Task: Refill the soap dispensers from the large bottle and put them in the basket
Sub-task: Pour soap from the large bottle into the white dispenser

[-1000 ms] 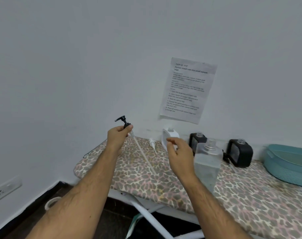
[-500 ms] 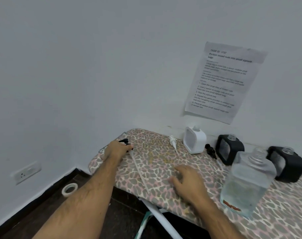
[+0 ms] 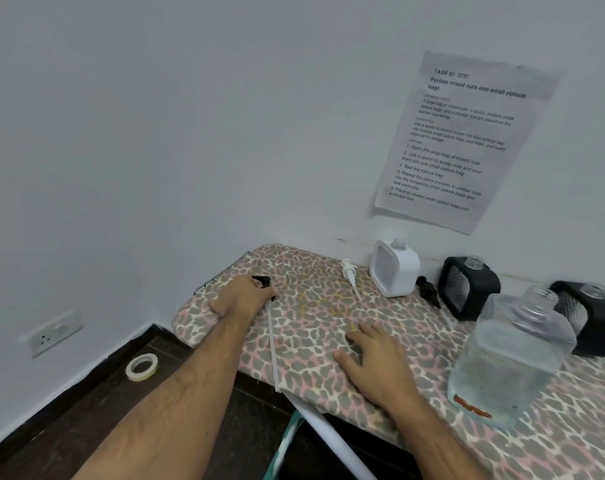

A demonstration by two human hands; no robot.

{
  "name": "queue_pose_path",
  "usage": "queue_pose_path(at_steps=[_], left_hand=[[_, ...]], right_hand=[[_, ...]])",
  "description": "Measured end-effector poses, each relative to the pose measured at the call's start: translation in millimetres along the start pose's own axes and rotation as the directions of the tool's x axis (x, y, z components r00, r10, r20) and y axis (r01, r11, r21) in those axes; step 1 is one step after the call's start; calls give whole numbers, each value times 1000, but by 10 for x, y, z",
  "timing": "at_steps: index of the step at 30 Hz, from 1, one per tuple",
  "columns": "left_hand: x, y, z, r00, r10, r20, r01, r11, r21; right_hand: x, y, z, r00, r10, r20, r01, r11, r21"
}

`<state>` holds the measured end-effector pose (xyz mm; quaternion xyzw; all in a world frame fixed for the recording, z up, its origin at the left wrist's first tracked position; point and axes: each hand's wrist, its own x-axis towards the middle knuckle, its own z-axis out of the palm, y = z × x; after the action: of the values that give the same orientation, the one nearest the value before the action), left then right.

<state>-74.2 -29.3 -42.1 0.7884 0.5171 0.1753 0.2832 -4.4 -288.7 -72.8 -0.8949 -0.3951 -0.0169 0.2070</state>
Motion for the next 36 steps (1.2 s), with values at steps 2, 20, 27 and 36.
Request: queue_pose_path(at_steps=[2, 20, 27, 36], left_hand=[[-60, 27, -26, 999, 20, -37, -19, 1000, 15], [-644, 1193, 567, 860, 499, 112, -393, 786, -477], [-555, 1275, 884, 847, 506, 163, -371, 782, -500], [-519, 1229, 954, 851, 501, 156, -353, 767, -535]], right_hand=[[-20, -13, -33, 1000, -5, -1, 5, 1000, 4], [677, 239, -426, 743, 611, -274, -283, 658, 698], [1117, 426, -313, 666, 687, -291, -320, 616, 720], [1202, 491, -210, 662, 697, -276, -376, 628, 682]])
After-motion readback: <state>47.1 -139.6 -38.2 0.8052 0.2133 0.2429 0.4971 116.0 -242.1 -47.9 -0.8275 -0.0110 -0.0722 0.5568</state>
